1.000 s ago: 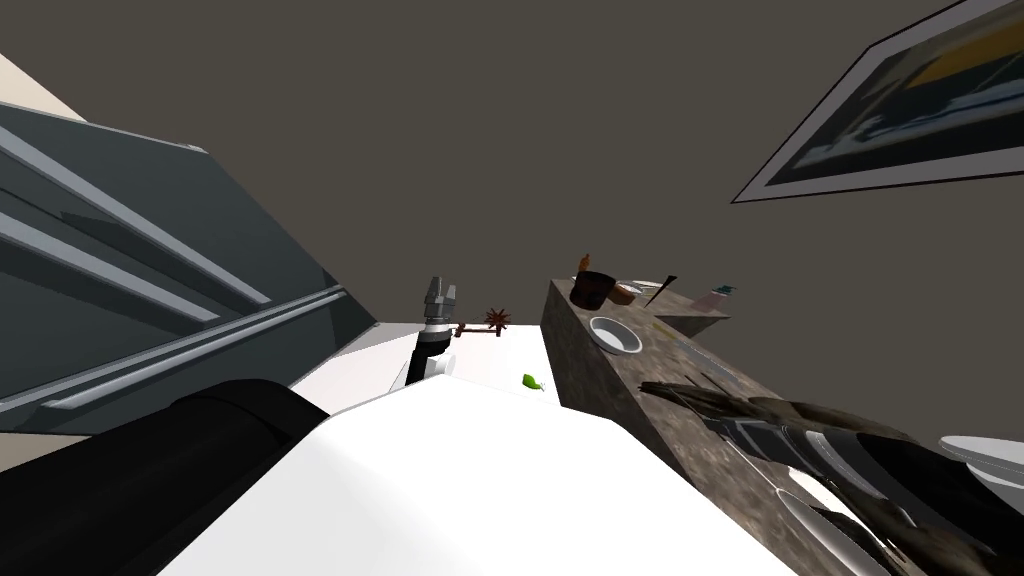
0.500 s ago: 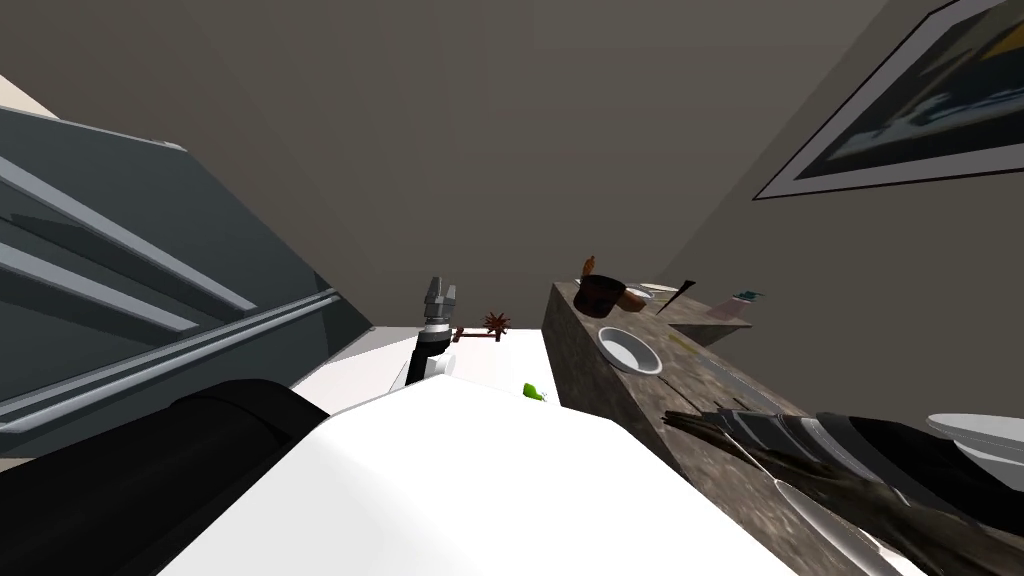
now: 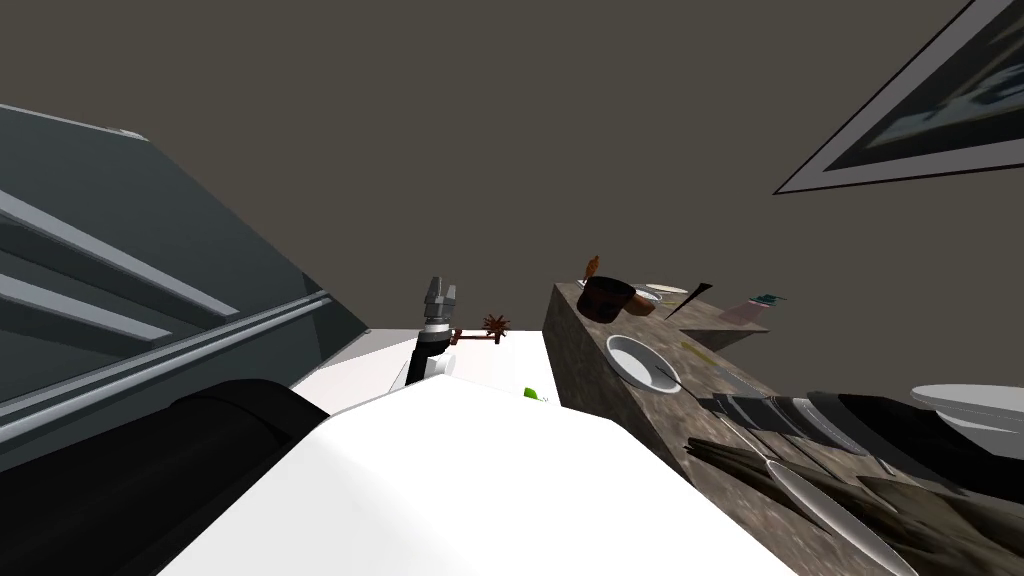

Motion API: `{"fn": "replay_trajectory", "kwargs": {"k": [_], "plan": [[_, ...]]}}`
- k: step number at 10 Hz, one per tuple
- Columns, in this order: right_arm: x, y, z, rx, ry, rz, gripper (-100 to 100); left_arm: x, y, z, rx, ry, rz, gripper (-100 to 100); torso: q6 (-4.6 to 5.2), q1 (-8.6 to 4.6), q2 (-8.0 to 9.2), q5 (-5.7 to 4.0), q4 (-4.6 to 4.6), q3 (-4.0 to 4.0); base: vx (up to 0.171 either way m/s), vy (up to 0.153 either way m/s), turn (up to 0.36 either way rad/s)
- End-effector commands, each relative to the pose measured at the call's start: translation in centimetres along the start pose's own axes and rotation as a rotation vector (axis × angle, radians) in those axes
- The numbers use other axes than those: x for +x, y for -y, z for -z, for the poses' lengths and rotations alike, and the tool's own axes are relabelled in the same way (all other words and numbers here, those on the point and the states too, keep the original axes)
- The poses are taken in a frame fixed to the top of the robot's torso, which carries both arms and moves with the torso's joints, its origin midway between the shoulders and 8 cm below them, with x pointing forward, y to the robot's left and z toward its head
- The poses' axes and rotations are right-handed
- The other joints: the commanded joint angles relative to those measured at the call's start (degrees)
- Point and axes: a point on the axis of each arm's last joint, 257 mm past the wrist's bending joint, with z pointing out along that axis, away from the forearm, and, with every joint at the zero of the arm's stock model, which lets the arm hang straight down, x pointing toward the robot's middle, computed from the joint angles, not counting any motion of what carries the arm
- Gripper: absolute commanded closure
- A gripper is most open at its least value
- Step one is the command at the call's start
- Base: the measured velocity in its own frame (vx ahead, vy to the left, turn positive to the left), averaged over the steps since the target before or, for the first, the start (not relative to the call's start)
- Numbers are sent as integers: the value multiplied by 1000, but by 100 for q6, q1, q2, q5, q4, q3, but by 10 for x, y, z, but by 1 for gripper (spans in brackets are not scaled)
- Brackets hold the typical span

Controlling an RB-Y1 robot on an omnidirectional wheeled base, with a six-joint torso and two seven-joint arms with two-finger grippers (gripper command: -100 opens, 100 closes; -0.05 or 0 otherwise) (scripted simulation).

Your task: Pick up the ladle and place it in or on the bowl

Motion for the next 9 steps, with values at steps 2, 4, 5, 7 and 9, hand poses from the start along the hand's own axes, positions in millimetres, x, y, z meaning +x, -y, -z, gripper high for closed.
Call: {"fn": "replay_trajectory", "kwargs": {"k": [2, 4, 5, 7, 9], "plan": [[-7, -3, 4, -2, -3, -7, 100, 0, 0, 0, 0, 0, 0, 0, 1, -4, 11, -2, 2, 7, 30, 10, -27], [-7, -3, 4, -2, -3, -7, 100, 0, 0, 0, 0, 0, 0, 0, 1, -14, 11, -5, 3, 7, 40, -3, 12], [-11, -4, 6, -2, -3, -9, 100, 0, 0, 0, 0, 0, 0, 0, 3, -16, 16, -6, 3, 9, 37, -6, 6], [-11, -4, 6, -2, -3, -9, 100, 0, 0, 0, 0, 0, 0, 0, 3, -16, 16, -5, 4, 10, 32, 2, -4], [-15, -5, 8, -2, -3, -11, 100, 0, 0, 0, 0, 0, 0, 0, 2, -10, 13, -4, 4, 9, 39, 6, 0]]}}
